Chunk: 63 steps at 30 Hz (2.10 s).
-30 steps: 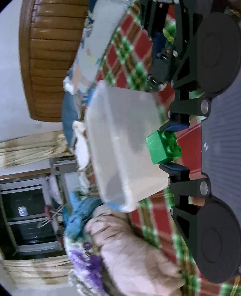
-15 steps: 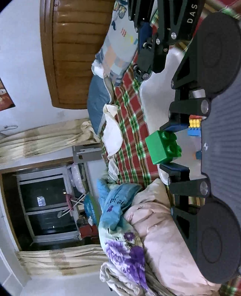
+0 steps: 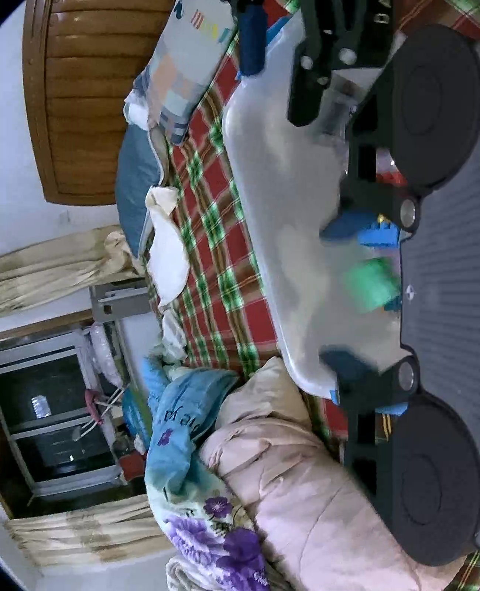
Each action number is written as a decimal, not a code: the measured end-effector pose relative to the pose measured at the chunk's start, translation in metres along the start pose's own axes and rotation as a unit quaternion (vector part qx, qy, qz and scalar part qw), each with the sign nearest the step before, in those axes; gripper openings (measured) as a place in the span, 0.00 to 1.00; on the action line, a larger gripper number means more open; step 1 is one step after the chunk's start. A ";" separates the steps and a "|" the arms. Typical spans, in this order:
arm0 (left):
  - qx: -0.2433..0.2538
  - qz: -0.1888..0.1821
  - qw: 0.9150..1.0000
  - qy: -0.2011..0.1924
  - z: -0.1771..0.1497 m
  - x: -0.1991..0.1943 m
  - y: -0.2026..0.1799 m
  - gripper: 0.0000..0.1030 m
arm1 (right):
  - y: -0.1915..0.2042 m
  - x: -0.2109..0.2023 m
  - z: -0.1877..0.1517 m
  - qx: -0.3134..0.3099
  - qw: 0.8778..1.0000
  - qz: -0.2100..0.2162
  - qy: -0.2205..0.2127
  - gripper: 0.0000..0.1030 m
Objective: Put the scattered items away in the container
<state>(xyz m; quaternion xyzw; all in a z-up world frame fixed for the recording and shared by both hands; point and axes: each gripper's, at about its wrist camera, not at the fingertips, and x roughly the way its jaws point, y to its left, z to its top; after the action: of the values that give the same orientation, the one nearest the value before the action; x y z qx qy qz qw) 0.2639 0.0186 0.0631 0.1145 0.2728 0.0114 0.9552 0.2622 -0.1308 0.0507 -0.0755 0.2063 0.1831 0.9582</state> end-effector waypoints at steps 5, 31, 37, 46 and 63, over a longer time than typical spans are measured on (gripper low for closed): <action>0.010 0.011 1.000 -0.011 0.000 -0.013 -0.003 0.81 | 0.004 -0.004 0.005 0.005 1.000 -0.019 0.001 0.74; -0.046 -0.022 0.999 -0.015 -0.046 -0.134 0.014 0.83 | 0.043 -0.115 0.000 0.012 0.998 -0.042 -0.041 0.97; -0.090 -0.028 0.995 -0.017 -0.037 -0.137 0.034 0.83 | 0.046 -0.115 0.003 -0.006 0.999 -0.045 -0.030 1.00; -0.043 0.022 0.995 -0.082 0.016 -0.145 0.042 0.84 | 0.038 -0.091 0.031 -0.063 0.996 -0.058 0.009 1.00; 0.002 -0.038 0.998 0.058 0.047 -0.075 0.008 0.84 | 0.023 -0.044 0.029 -0.149 0.982 -0.043 0.110 1.00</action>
<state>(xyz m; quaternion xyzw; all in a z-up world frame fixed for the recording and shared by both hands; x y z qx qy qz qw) 0.2251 0.0100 0.1428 0.1049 0.3320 -0.0188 0.9373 0.2265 -0.1171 0.0942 -0.2460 0.2779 0.1614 0.9145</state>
